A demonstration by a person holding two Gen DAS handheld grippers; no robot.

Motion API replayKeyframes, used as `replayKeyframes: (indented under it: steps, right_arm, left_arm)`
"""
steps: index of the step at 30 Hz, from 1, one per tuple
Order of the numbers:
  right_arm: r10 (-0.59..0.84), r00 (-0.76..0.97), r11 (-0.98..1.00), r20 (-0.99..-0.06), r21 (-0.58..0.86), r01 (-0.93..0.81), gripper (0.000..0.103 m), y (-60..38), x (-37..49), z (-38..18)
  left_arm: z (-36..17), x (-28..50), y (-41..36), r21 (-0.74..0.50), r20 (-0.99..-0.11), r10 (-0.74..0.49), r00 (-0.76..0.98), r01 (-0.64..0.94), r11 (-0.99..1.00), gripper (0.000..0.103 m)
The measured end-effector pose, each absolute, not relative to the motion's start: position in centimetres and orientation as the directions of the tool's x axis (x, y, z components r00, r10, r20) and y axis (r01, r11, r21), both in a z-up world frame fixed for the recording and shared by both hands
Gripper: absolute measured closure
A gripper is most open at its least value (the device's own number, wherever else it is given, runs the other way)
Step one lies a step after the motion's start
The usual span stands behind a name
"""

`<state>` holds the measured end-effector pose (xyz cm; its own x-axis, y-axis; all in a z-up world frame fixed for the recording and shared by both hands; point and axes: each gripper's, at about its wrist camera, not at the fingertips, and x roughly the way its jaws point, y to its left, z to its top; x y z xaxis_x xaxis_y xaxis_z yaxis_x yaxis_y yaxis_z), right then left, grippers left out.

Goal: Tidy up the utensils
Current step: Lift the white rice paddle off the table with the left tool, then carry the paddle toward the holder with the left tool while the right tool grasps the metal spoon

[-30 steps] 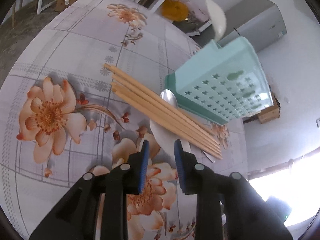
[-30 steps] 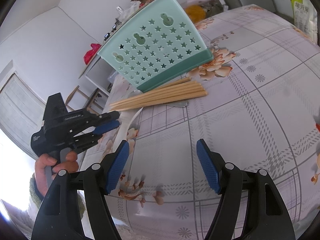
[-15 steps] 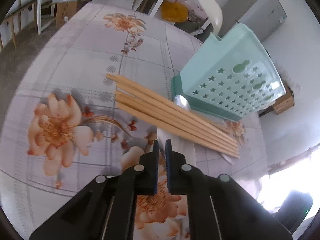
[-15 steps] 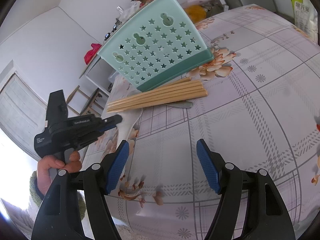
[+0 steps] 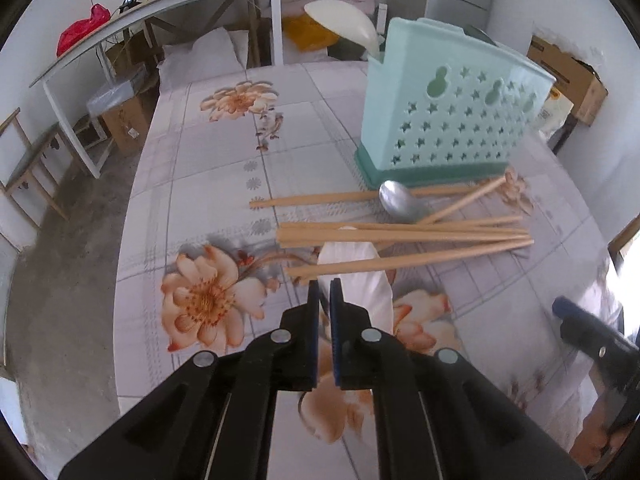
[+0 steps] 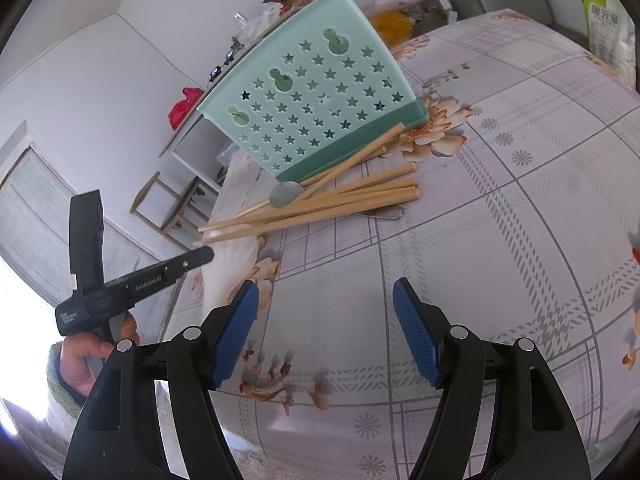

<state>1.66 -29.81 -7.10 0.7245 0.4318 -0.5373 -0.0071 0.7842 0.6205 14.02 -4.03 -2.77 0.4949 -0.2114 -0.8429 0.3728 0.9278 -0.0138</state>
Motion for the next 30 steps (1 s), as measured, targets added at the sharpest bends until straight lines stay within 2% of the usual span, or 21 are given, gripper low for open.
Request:
replayKeyframes:
  steps: [6,8,11,13,16,30]
  right_arm:
    - [0.505,0.698,0.764,-0.507,0.639,-0.09,0.037,-28.4,2.6,-5.8]
    - [0.533,0.671,0.768,-0.515,0.628,-0.129,0.041,-27.2,3.5,-5.2]
    - [0.554,0.609,0.786,-0.567,0.598,-0.157,0.054,-25.2,5.3,-5.4]
    - [0.547,0.566,0.804,-0.617,0.574,-0.152,0.068,-24.0,6.8,-6.0]
    - [0.548,0.53,0.81,-0.647,0.57,-0.142,0.078,-23.1,8.9,-6.5]
    - [0.546,0.525,0.812,-0.653,0.566,-0.14,0.08,-22.1,12.9,-5.8]
  left_arm:
    - [-3.7,14.3,-1.6,-0.223,-0.863,-0.326,0.385,0.29,0.931,0.099]
    - [-4.3,14.3,-0.8,-0.292,-0.857,-0.367,0.361,0.245,0.924,0.099]
    - [-4.8,14.0,-0.1,-0.352,-0.847,-0.401,0.35,0.197,0.915,0.099]
    - [-5.0,13.8,0.1,-0.38,-0.842,-0.419,0.341,0.178,0.908,0.099]
    - [-5.2,13.4,0.2,-0.403,-0.837,-0.438,0.328,0.173,0.899,0.099]
    - [-5.6,12.3,1.5,-0.497,-0.792,-0.526,0.31,0.172,0.85,0.1]
